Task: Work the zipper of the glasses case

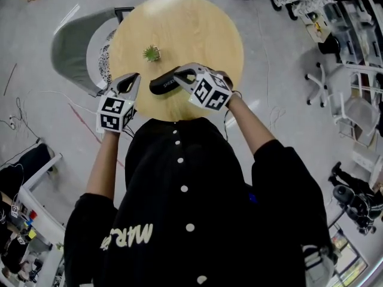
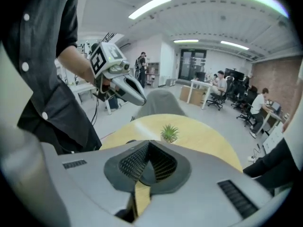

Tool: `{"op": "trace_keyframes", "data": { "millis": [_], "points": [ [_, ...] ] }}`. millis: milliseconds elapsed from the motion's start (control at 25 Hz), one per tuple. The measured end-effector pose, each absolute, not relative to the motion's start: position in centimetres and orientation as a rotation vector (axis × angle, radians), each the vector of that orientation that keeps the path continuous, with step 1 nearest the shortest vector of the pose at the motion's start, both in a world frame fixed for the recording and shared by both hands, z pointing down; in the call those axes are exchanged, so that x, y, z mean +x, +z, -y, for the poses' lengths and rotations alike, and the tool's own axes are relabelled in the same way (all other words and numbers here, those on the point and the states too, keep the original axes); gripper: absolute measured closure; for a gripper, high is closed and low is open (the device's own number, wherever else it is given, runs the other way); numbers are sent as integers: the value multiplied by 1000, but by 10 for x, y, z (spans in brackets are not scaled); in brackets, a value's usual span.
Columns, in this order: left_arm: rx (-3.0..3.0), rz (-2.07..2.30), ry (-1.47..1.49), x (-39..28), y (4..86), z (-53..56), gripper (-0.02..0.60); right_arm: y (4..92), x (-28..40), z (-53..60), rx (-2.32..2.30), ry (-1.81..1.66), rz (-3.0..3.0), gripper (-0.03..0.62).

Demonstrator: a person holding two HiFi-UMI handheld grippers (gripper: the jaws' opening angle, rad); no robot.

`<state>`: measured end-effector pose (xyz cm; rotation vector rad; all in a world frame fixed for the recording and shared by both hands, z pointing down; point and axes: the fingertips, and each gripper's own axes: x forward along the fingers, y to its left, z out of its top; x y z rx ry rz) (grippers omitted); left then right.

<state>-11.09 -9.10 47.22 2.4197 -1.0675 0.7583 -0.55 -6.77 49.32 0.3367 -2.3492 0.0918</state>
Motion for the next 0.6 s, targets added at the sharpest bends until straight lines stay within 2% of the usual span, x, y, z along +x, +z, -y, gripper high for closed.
{"op": "trace_keyframes", "data": {
  "millis": [360, 600],
  "points": [
    [2526, 1399, 449, -133, 353, 107, 578, 352, 70, 101, 972, 205, 2585, 589],
    [2567, 1595, 275, -151, 284, 105, 578, 281, 130, 107, 1343, 119, 2651, 591]
  ]
}}
